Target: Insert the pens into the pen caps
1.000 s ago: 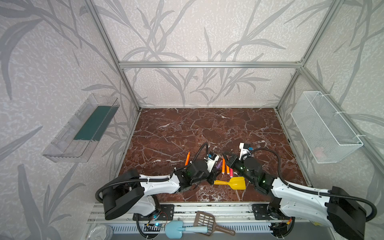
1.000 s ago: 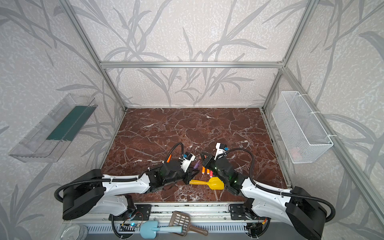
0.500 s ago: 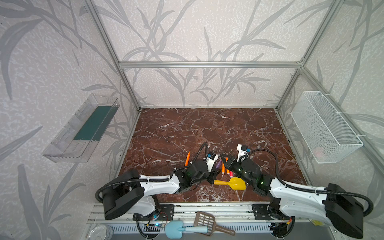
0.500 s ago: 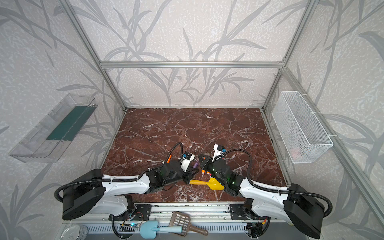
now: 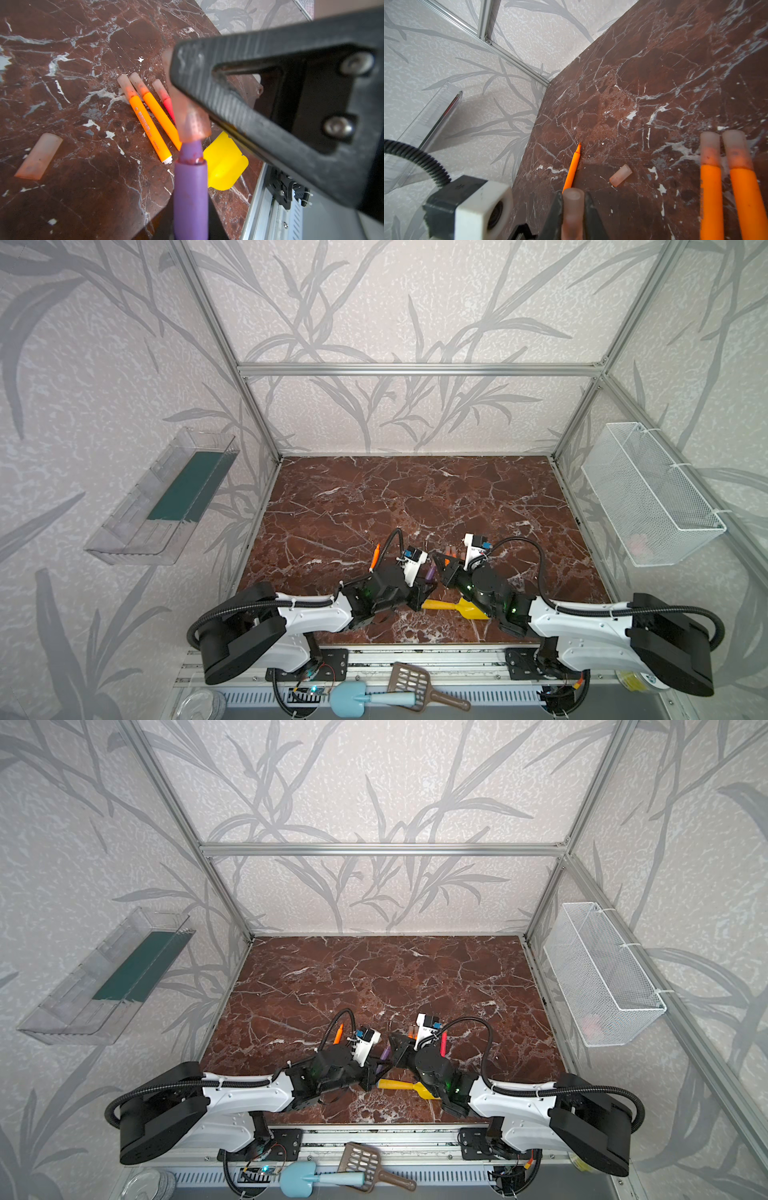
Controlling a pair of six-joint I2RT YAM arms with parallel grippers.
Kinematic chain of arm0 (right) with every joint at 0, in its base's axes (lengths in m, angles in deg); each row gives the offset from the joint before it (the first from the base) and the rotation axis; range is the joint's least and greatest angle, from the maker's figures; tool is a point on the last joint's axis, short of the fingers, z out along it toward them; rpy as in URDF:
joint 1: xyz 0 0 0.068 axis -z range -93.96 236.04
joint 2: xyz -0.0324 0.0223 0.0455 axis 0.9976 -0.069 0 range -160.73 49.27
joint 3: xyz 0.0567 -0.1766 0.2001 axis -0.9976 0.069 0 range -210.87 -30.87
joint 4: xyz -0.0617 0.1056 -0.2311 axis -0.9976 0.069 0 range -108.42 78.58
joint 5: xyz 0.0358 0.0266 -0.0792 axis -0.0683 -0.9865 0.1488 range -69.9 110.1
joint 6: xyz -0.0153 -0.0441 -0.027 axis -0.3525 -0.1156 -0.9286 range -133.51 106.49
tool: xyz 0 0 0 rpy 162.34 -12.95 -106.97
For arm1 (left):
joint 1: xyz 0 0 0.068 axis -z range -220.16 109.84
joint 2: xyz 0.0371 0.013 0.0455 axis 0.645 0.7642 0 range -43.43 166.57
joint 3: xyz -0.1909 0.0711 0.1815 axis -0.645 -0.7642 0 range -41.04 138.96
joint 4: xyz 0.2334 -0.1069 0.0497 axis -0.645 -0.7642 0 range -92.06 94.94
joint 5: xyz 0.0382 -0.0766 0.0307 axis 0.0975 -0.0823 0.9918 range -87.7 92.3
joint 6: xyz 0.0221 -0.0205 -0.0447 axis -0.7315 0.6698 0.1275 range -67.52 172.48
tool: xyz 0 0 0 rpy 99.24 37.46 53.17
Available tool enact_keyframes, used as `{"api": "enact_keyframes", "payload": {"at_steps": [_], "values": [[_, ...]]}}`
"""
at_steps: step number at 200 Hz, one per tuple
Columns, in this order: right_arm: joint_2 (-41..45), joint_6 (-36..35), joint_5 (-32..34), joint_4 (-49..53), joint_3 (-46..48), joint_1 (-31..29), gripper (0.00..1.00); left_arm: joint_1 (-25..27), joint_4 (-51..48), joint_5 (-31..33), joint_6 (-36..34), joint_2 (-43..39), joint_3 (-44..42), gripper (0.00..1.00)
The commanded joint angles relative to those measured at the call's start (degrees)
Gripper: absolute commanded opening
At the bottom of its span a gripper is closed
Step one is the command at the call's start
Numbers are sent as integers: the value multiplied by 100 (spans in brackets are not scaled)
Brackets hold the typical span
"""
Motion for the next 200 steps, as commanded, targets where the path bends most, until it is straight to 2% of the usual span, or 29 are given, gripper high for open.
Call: {"api": "enact_keyframes", "payload": {"at_steps": [1,26,59,96,131,151,200], "values": [[-48,-202,-399,-719,122,-288,0,-291,1022,-273,440,72,-63,0],[-101,-95,-361,-656,76,-405,0,-343,1062,-290,399,71,-82,0],[-262,240,-485,503,-519,-488,0,-312,634,-90,185,73,63,0],[-735,256,-511,-870,-193,-607,0,-316,828,-115,171,-28,-57,0],[-787,220,-500,-1004,-131,-621,0,-334,936,-146,221,-242,-220,0],[-778,209,-471,-956,-108,-623,5,-343,928,-110,233,-388,-296,0],[-753,161,-407,-1122,11,-622,24,-343,731,-25,184,-679,-384,0]]}}
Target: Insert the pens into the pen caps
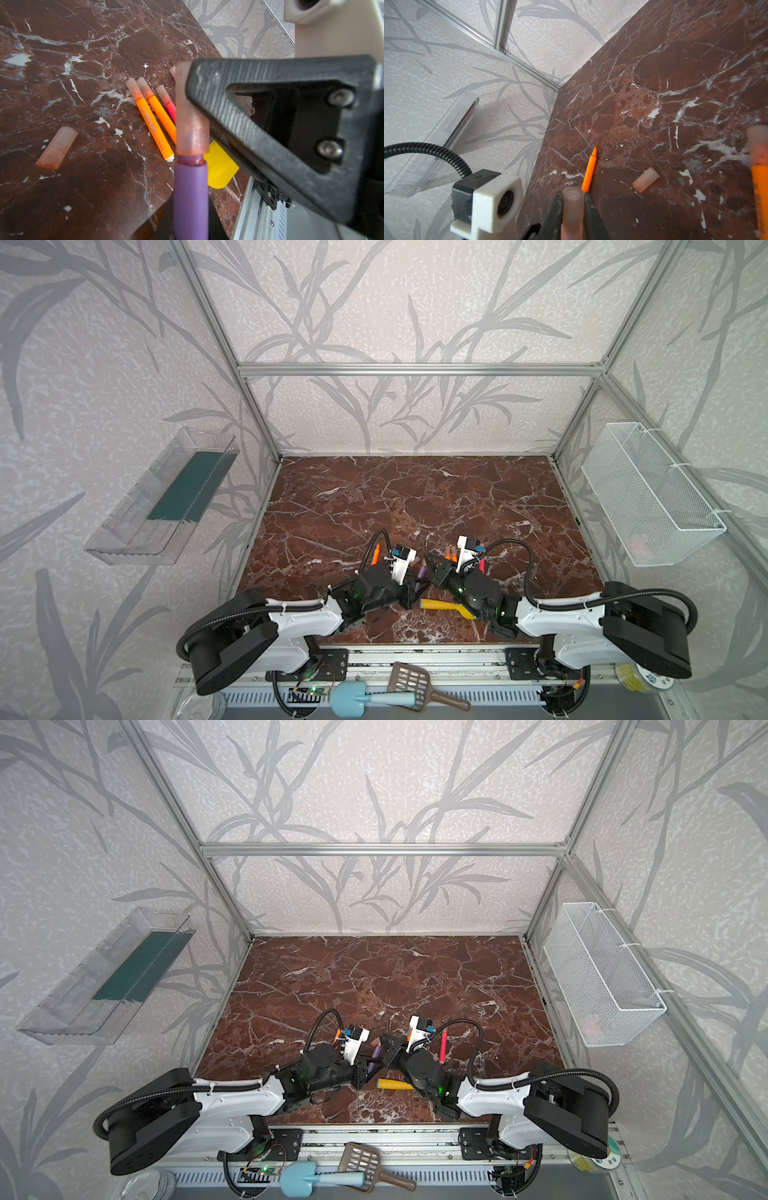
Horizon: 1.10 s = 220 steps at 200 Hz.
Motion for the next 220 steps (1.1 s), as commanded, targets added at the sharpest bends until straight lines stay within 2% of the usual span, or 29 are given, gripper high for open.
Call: {"api": "enact_keyframes", "payload": {"at_steps": [1,60,102,134,157,185,220], "values": [[6,-82,-591,-110,101,-232,24,-70,370,204,20,-239,67,0],[242,-167,-530,-3,156,-230,26,-64,93,368,-91,-496,29,0],[824,-502,-482,353,114,-232,46,-65,53,350,-139,-471,56,0],[1582,-653,-100,1677,-197,-192,54,-65,50,142,-261,-392,123,0],[1845,-629,8,1754,-137,-21,56,-56,97,15,-326,-359,142,0],[1765,-569,-558,1883,-326,358,57,-26,52,-97,-398,-345,193,0],[1378,-504,-961,1915,-621,572,51,18,43,-101,-444,-289,227,0]]}}
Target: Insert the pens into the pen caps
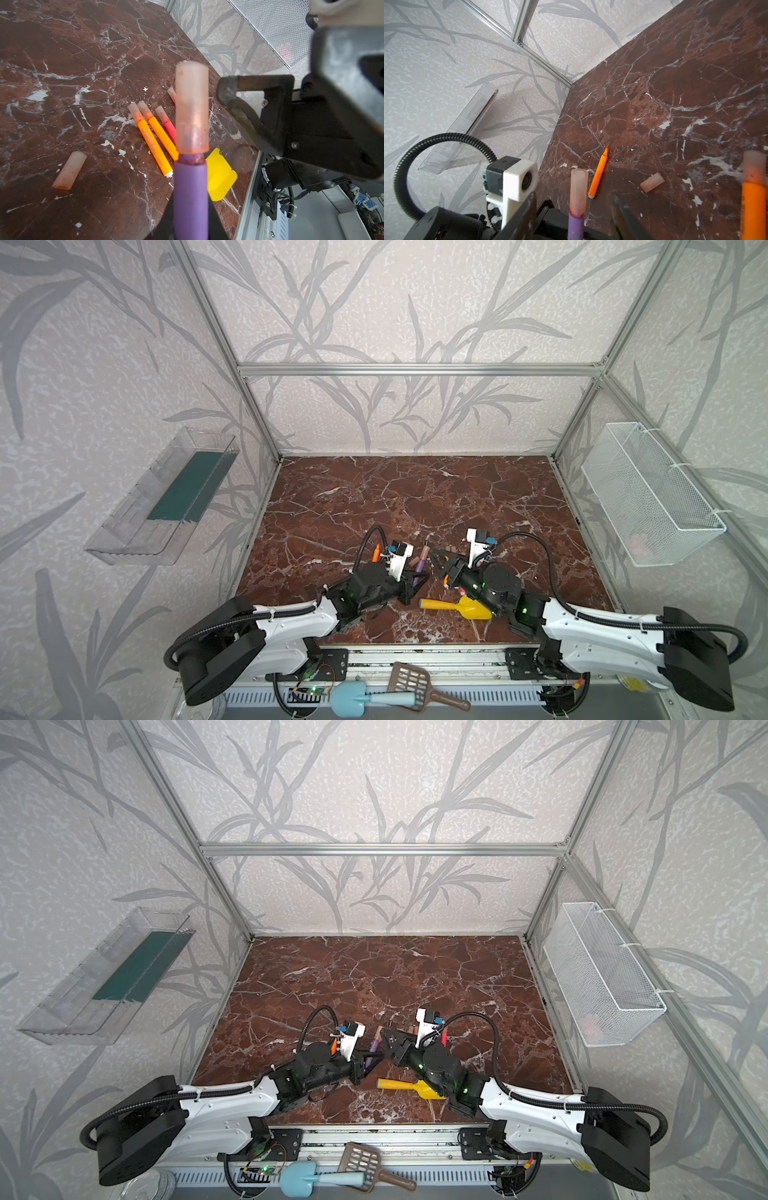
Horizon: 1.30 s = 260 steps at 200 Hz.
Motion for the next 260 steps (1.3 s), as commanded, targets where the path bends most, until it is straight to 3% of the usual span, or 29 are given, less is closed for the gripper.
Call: {"api": "enact_keyframes", "payload": {"at_steps": [1,54,124,168,185,217,243,260], "values": [[-183,-33,-339,132,-308,67,51,40,128,-76,-125,64,210,0],[-657,-32,-678,206,-665,359,43,69,70,-163,-168,239,343,0],[-907,-179,-964,-138,-560,431,11,69,67,-128,-156,317,373,0],[-978,-453,-1193,-905,-176,427,5,-7,158,-242,89,310,446,0],[-987,-603,-1286,-1407,44,426,0,-141,299,-509,247,324,476,0],[-982,-867,-1662,-2149,294,427,0,-454,638,-973,672,378,573,0],[-1131,-1008,-2136,-2632,307,414,0,-551,450,-1013,624,398,845,0],[-1322,-885,-2067,-2848,386,294,0,-586,34,-640,426,308,1044,0]]}}
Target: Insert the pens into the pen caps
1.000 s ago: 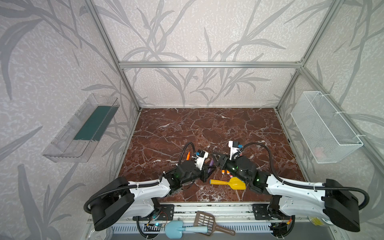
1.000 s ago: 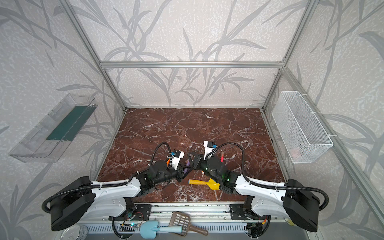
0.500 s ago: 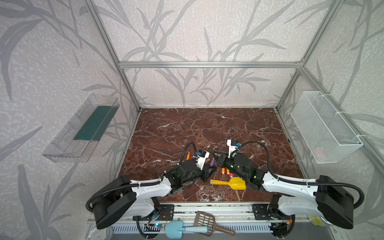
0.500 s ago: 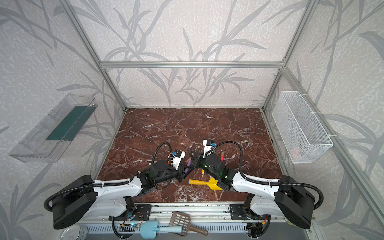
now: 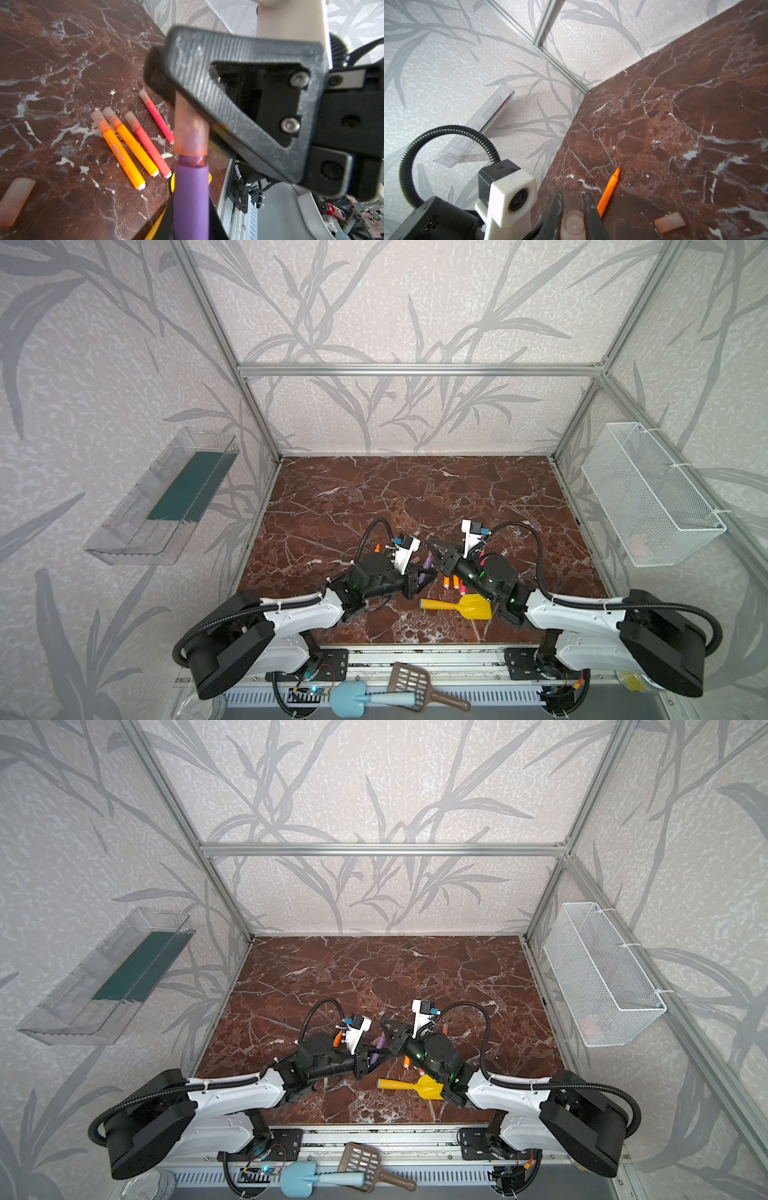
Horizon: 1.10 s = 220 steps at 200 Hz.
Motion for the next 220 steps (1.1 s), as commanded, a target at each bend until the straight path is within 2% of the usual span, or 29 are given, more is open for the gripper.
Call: {"api": "enact_keyframes", "payload": {"at_steps": [1,14,30,51,68,82,111,137,153,178,196,208,220], "values": [[-263,-263,-978,-597,170,-346,0,-155,-178,470,88,-42,540,0],[-349,-69,-630,-280,118,-477,0,-151,-674,983,-127,-184,727,0],[-517,-76,-388,-93,-10,-915,0,-150,-1292,1620,-416,-311,1031,0],[-824,75,-181,-505,74,-1138,0,-148,-1659,2327,-710,-420,1259,0],[-1068,265,-197,-933,143,-1163,0,-147,-1757,2664,-867,-414,1382,0],[-1189,412,-232,-1015,99,-1175,0,-148,-1882,2700,-941,-327,1550,0],[-1352,174,-512,-1198,-26,-1173,0,-279,-2002,2397,-1024,-364,1704,0],[-1454,-253,-546,-1856,170,-1177,0,-652,-1960,1431,-834,-565,1652,0],[-1434,-326,-556,-1858,153,-1172,0,-690,-2021,1120,-834,-634,1671,0],[-1228,-373,-420,-1451,85,-1172,0,-631,-1969,797,-1006,-726,1541,0],[-869,-323,-274,-695,-40,-1173,0,-553,-2000,652,-1127,-741,1470,0],[-527,-543,-403,-105,-162,-1180,0,-549,-1910,268,-1094,-726,1425,0],[-357,-826,-419,-222,-91,-1260,0,-557,-1569,-233,-927,-712,1312,0]]}}
